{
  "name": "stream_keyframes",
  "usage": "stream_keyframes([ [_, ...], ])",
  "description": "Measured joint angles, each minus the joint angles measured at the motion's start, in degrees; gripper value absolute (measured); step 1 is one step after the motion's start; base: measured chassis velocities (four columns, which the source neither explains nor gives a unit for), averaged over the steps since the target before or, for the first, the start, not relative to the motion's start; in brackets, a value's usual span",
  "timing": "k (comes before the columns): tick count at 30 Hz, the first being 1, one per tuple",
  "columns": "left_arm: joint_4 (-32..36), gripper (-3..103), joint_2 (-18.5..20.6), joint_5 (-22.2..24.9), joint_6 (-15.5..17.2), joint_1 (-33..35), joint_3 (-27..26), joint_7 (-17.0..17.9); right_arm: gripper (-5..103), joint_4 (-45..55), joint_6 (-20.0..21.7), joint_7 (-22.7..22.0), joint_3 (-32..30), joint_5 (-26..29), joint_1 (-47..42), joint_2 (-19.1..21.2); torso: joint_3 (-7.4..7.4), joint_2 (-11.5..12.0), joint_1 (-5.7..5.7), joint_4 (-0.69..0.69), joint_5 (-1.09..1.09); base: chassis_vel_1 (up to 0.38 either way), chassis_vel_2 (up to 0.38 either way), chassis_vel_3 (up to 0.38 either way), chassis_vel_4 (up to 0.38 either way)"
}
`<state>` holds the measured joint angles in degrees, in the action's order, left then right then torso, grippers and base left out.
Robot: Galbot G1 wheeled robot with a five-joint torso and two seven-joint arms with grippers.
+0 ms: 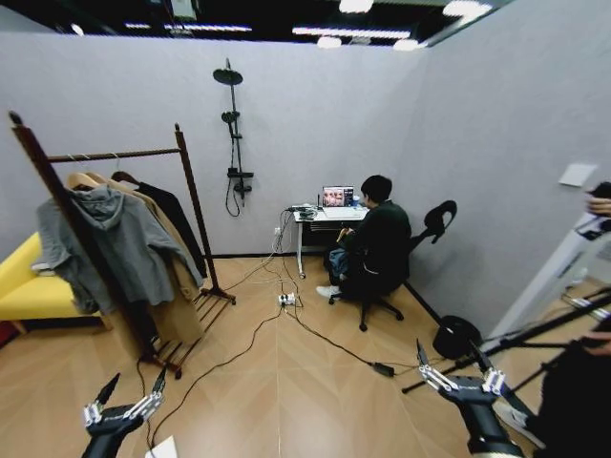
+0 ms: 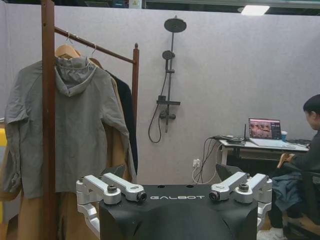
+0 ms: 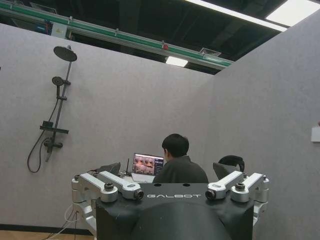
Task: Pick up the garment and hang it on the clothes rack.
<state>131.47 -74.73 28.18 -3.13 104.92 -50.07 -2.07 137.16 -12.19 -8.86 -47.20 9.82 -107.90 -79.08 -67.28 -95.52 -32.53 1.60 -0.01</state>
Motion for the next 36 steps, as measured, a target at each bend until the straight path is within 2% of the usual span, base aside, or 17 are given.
stream_keyframes([
  [3,0.00,100,0.00,0.00,0.00,-0.02,0.01,-0.04,100,-0.01,0.00,-0.01,-0.02,0.00,-0.02,0.00,0.00,0.01,0.00,0.06,0.07,0.094,-0.060,-0.167,0.129],
  [6,0.00,100,0.00,0.00,0.00,-0.02,0.01,-0.04,100,0.00,0.00,-0.01,-0.02,0.00,0.00,0.00,-0.02,0.03,-0.02,0.03,-0.01,-0.004,-0.033,-0.061,0.028],
  [8,0.00,100,0.00,0.00,0.00,-0.02,0.01,-0.04,100,-0.01,0.00,-0.01,-0.02,0.00,0.02,0.00,-0.04,0.06,-0.07,0.00,0.05,-0.020,0.031,0.021,0.003],
  [11,0.00,100,0.00,0.00,0.00,-0.03,0.01,-0.03,100,-0.01,0.00,-0.01,-0.01,0.00,0.03,0.00,-0.05,0.08,-0.12,0.02,-0.01,-0.061,0.062,0.106,-0.067],
  [36,0.00,100,0.00,0.01,0.00,-0.02,0.01,-0.01,100,-0.01,0.01,-0.01,-0.01,0.00,0.01,0.00,-0.03,0.06,-0.07,0.03,0.01,0.003,-0.016,-0.001,0.015],
])
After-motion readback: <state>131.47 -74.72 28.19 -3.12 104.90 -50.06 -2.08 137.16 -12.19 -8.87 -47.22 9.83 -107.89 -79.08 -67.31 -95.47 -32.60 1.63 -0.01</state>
